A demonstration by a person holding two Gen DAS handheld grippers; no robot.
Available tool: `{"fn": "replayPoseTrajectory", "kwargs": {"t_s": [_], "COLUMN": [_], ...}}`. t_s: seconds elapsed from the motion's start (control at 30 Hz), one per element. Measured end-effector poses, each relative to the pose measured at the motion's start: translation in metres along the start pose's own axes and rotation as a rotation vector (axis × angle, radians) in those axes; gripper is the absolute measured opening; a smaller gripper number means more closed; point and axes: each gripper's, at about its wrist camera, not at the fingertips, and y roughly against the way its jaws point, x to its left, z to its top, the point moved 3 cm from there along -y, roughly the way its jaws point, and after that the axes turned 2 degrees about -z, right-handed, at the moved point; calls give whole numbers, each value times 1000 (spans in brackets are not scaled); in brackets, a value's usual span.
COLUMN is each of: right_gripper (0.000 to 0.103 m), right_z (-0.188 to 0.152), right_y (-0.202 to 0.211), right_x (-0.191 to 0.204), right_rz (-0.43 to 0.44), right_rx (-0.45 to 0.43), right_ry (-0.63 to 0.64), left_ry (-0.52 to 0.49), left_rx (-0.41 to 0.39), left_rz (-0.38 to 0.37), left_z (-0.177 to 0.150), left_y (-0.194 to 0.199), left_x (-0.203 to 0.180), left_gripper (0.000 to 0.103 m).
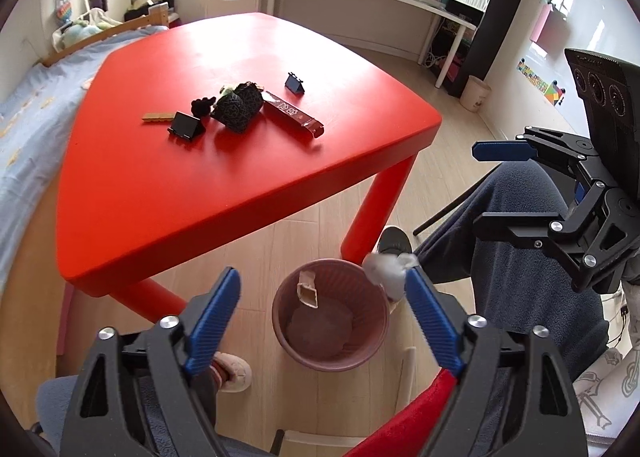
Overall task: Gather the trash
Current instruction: 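Carry carton and sock to the pink wastebasket and open both tools, then move both tools back over the table toward the remaining items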
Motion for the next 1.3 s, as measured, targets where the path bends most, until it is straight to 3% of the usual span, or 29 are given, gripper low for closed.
{"fn": "replayPoseTrajectory", "kwargs": {"t_s": [0.17,0.9,1.3], "right_gripper": [99,100,100], "right_z": [-1,2,44], "right_y": [-2,-7,-5], "right_x": [-3,-6,-14], "right_rz": [-6,-6,-20], "right_rx": [4,10,-27], "right_ry": [-19,-41,-45], "left_ry": [38,109,81], "left_rx": [-6,-16,-45], "left_rz": [0,18,55], "left_z": [2,5,38], "left_y": [2,6,10], "left_x": [6,24,49], "left_gripper": [95,95,95]}}
